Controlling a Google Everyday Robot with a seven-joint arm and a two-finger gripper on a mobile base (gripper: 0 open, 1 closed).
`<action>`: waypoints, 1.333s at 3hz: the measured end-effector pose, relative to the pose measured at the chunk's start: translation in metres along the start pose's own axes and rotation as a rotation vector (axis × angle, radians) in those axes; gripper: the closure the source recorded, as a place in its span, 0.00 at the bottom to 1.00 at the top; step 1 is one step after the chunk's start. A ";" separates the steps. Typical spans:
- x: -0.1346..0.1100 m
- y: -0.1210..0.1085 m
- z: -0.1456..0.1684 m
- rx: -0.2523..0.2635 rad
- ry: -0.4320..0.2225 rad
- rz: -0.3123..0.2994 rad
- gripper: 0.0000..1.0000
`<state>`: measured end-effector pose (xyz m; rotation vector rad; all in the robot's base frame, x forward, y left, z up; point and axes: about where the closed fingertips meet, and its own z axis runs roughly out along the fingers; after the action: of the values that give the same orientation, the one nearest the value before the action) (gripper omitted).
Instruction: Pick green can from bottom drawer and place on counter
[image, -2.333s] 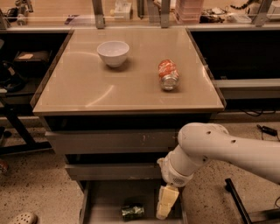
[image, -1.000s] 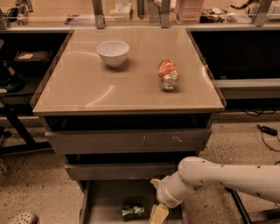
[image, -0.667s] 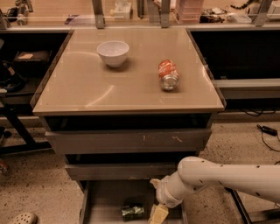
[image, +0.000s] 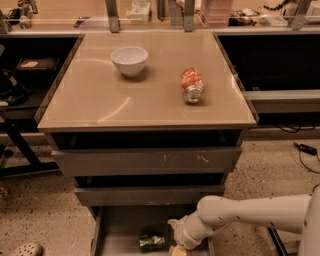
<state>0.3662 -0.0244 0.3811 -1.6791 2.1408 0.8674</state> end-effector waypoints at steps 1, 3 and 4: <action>0.035 -0.008 0.061 -0.057 -0.030 0.050 0.00; 0.035 -0.027 0.086 -0.040 -0.044 0.021 0.00; 0.035 -0.058 0.120 -0.035 -0.056 -0.021 0.00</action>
Offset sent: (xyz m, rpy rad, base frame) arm -0.0039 0.0043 -0.0427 0.0205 0.0370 -0.0087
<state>0.3948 0.0136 0.2514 -1.6709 2.0799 0.9400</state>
